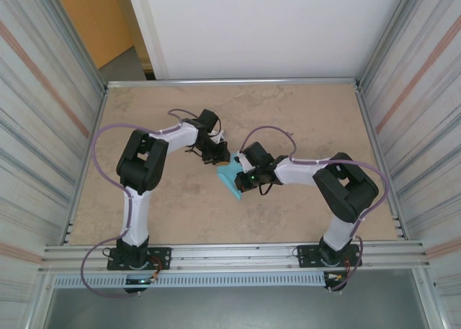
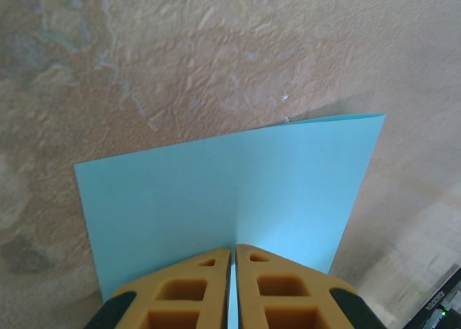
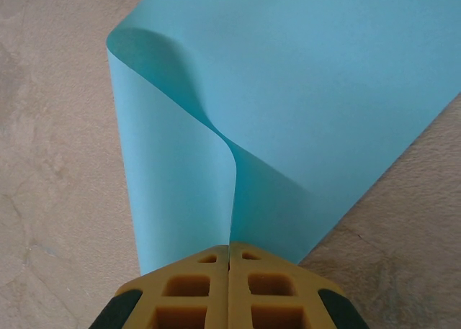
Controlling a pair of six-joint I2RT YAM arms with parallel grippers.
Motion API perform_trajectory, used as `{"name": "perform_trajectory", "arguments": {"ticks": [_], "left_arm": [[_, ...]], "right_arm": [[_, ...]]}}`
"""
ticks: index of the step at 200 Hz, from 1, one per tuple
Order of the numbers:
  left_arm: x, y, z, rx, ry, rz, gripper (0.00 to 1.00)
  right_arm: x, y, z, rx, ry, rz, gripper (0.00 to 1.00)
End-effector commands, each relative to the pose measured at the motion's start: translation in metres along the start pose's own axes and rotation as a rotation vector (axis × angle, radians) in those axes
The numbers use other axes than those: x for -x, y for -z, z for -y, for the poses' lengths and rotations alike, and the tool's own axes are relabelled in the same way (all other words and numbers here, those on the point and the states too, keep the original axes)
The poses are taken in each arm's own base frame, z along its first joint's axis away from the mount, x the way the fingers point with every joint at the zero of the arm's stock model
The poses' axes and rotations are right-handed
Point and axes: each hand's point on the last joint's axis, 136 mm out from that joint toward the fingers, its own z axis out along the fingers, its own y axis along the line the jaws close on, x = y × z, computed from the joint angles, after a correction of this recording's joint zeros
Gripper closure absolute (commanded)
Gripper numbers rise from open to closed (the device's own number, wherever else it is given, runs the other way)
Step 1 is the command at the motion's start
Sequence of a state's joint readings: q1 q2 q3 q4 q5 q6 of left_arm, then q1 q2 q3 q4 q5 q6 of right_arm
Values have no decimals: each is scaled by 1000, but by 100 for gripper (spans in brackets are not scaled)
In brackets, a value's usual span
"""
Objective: Fold a paper plane with a square sheet of paper (pick it up from the middle)
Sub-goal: Third fold the triangle at the center of the table.
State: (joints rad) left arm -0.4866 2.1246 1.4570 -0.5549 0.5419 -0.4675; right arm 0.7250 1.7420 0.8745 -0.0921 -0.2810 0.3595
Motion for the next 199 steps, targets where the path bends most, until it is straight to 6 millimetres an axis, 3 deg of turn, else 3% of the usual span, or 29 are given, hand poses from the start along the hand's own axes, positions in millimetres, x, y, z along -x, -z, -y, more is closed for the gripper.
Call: {"name": "perform_trajectory", "arguments": {"ticks": [1, 82, 199], "left_arm": [[-13, -13, -13, 38, 29, -66, 89], [-13, -14, -14, 39, 30, -68, 89], [-12, -14, -13, 37, 30, -66, 90]], "right_arm": [[6, 7, 1, -25, -21, 14, 95], [9, 14, 3, -44, -20, 32, 95], [3, 6, 11, -76, -32, 5, 95]]}}
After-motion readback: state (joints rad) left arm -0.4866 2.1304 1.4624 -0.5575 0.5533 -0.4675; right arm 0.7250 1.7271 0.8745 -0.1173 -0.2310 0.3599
